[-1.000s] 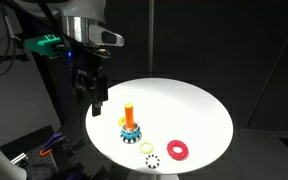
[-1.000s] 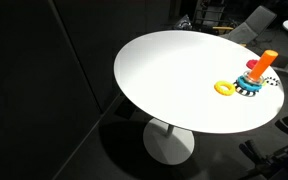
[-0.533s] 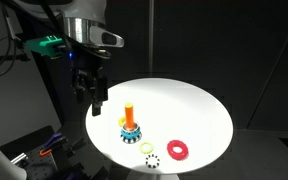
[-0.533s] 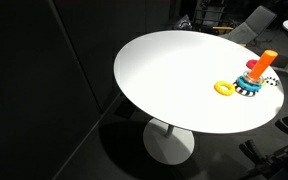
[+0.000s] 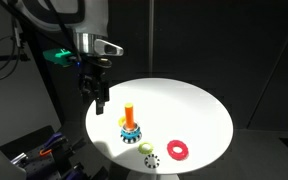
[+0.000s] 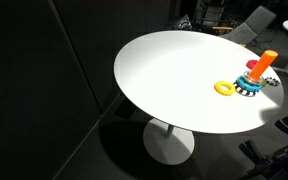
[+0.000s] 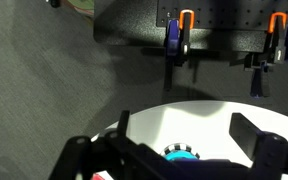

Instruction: Remove the clear ring from the stand and place it on the table

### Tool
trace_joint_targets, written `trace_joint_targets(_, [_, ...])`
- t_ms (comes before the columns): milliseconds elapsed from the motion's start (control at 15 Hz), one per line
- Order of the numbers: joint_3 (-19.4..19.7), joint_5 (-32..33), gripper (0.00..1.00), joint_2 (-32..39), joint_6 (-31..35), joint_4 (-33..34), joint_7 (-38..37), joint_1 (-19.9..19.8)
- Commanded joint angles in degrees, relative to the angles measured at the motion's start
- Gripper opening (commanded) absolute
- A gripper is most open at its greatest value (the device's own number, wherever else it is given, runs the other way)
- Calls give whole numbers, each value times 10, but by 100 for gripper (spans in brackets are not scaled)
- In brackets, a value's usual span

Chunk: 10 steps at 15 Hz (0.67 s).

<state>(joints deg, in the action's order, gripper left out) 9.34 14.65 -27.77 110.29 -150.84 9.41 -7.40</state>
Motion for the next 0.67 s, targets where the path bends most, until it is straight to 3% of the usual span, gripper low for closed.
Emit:
trace_joint_targets(0, [-12,-9,100,30,58,-15,-43,0])
trace_joint_targets(600, [-3,-42,100,154,218,-4,-96,-14])
